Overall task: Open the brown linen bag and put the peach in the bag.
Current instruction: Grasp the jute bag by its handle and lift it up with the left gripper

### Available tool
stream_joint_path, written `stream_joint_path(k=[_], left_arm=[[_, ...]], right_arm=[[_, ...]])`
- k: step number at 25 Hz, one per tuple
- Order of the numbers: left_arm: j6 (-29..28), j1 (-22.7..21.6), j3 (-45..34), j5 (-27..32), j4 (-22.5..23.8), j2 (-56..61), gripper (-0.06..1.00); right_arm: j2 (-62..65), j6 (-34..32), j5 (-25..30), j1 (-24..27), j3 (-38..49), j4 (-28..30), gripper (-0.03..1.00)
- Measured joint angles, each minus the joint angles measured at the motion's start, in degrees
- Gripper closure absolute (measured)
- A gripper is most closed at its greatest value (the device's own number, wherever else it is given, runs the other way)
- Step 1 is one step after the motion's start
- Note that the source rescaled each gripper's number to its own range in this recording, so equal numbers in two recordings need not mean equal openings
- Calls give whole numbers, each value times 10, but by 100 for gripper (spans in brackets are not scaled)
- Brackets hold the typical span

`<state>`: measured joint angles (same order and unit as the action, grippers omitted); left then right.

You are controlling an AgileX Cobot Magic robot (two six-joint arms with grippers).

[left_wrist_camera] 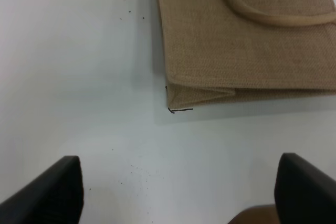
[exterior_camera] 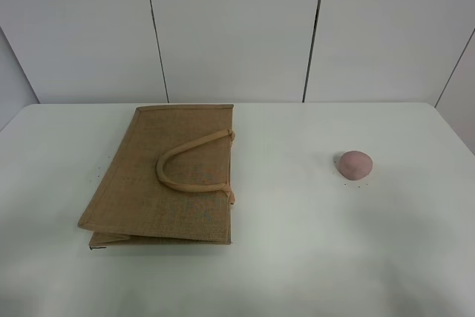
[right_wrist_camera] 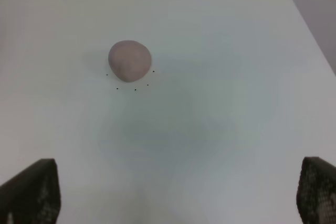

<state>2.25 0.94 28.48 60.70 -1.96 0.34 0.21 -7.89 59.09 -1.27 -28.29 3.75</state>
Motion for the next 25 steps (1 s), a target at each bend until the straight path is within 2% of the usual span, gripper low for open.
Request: stream_joint_path(k=[25], left_arm=[[0,0,0,0,0,0,-6]], right_arm=[[0,0,0,0,0,0,-3]])
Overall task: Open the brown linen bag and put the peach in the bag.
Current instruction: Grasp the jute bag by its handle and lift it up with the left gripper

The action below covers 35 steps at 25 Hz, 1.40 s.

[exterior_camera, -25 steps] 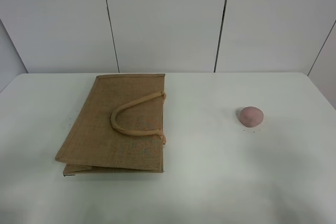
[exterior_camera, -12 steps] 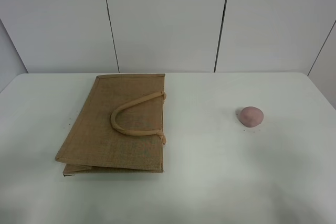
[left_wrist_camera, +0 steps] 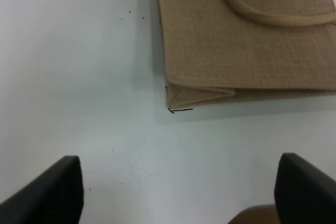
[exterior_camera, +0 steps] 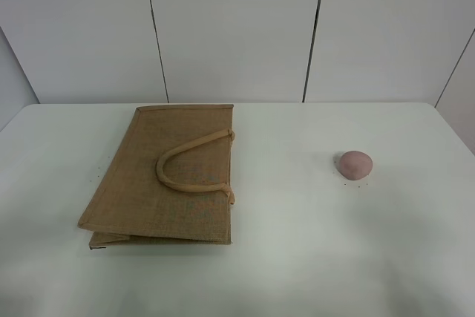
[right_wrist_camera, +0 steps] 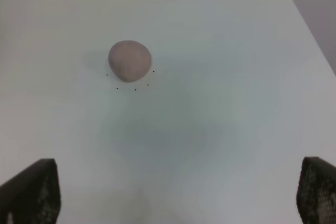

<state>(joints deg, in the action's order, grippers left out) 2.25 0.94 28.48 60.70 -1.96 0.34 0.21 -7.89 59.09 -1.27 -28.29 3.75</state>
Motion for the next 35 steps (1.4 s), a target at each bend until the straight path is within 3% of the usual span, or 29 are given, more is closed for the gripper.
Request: stream_joint_path(k=[9,15,23,35], left_arm=[[10,0,41,-27,13,-51,-6],[14,0,137,-35,13,-250,-6],[74,0,246,-71,15,-499,-6],[77,0,379,-74,15,-786,-6]], right_arm=[[0,0,0,0,0,0,-3],[0,0,0,0,0,0,-3],[0,0,0,0,0,0,-3],[0,0,0,0,0,0,-3]])
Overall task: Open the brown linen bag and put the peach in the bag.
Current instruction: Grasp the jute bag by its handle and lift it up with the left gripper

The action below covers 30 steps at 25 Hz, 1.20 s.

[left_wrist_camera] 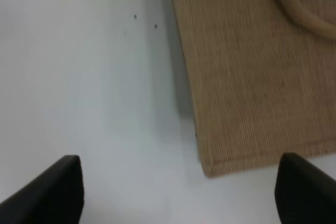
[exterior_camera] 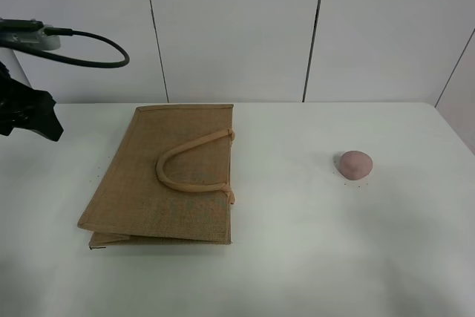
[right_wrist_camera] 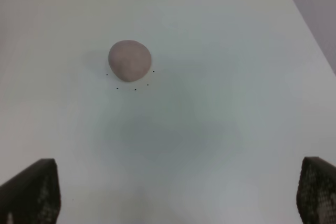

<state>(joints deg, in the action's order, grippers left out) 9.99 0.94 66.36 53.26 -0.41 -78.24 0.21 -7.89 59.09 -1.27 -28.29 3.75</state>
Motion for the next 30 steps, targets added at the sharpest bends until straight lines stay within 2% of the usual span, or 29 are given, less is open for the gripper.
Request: stream_joint_path(k=[7,11,18,21,27,30], left_arm=[[0,12,82,-1,-21,-96,-6],[-10,56,108,-1,-22,-142,-6],[-58,141,151,0,-26,-219,-6],[-83,163,184,-3,-31,-258,-6],[-141,167,240,-5,-30,-350,-6],[-149,167,249,-10,-30,-381,-6]], right_arm=[[0,0,0,0,0,0,-3],[0,0,0,0,0,0,-3],[0,0,0,0,0,0,-3],[0,0,0,0,0,0,-3],[0,0,0,0,0,0,-3],[0,0,0,0,0,0,-3]])
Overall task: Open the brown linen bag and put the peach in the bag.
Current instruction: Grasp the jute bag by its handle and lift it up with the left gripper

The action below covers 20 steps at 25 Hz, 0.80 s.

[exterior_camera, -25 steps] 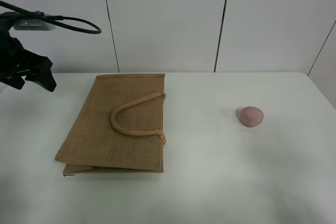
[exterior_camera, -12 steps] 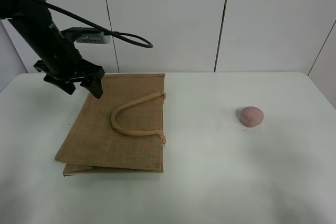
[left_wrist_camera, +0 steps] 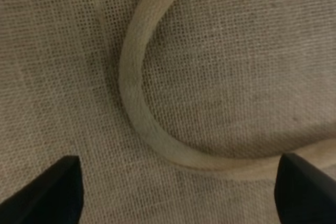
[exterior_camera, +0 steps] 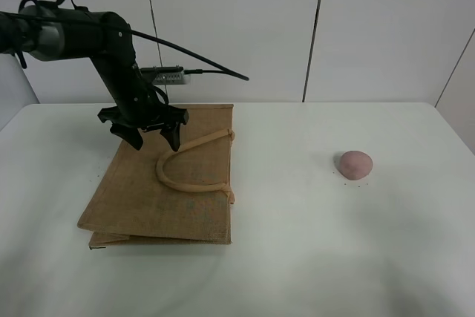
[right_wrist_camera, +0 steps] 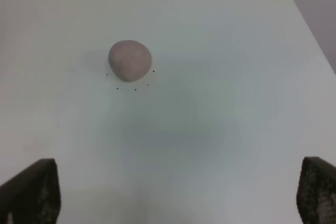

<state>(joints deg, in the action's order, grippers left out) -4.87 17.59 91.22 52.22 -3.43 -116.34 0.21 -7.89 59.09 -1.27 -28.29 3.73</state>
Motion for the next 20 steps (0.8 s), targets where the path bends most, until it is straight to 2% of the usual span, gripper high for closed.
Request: stream_joint_path(k=[5,11,20], left_arm=[[0,-1,2,-14,0,-34,-6],[-6,-4,2,-61,0,-58,-6],[-10,-5,2,-68,3,-91,-6]], right_arm=[[0,0,0,0,0,0,-3],[0,0,0,0,0,0,-3],[0,0,0,0,0,-2,-3]])
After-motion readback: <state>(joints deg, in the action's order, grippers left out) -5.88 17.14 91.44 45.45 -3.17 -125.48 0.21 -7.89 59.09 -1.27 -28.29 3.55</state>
